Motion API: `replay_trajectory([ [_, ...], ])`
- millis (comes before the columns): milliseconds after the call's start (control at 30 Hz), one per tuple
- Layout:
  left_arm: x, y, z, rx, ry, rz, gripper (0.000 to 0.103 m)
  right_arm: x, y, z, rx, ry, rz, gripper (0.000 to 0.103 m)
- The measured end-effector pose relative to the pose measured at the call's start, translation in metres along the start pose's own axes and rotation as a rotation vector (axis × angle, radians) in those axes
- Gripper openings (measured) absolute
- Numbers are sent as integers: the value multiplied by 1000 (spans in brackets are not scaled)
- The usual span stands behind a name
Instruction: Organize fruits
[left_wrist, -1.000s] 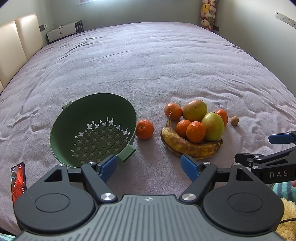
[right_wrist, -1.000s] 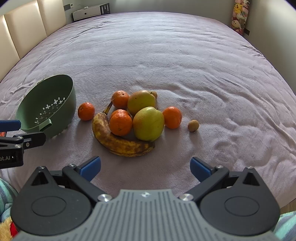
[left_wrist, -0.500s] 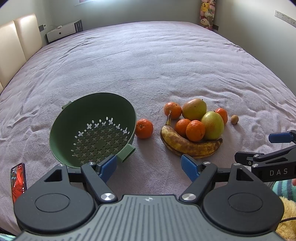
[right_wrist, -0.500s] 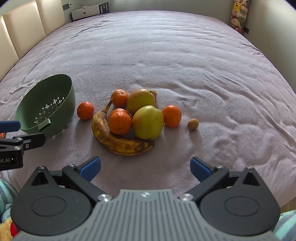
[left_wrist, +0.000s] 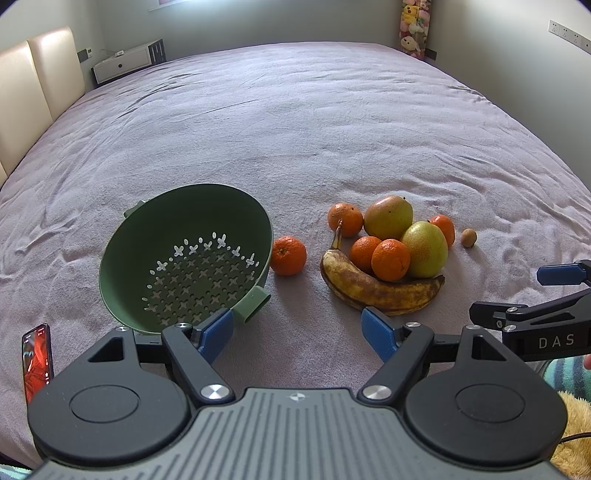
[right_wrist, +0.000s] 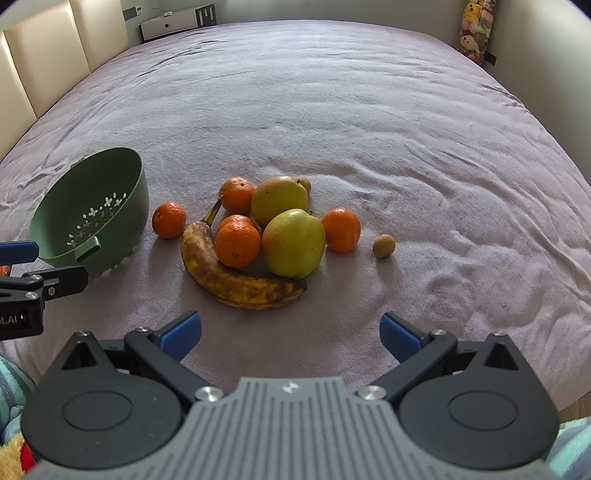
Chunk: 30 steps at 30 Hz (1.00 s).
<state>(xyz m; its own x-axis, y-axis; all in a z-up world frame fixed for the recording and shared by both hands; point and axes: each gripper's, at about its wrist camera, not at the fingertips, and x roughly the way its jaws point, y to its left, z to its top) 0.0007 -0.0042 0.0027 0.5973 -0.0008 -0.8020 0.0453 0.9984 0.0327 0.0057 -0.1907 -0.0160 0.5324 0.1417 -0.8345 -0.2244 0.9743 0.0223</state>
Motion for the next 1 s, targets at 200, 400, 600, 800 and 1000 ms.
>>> replay_trajectory([
  [200,-2,1,1,2,0,-1,93,1,-1,0,4,3,0,99],
  [400,-1,2,-3,3,0,-2,93,1,-2,-1,4,4,1,99],
  [600,0,1,-4,6,4,-3,93,1,-2,-1,5,6,1,99],
  [800,1,0,-3,0,9,-10,93,2,-1,0,6,10,-1,99],
  [1000,0,-2,-2,4,5,-26,92,2,-1,-1,9,13,-1,99],
])
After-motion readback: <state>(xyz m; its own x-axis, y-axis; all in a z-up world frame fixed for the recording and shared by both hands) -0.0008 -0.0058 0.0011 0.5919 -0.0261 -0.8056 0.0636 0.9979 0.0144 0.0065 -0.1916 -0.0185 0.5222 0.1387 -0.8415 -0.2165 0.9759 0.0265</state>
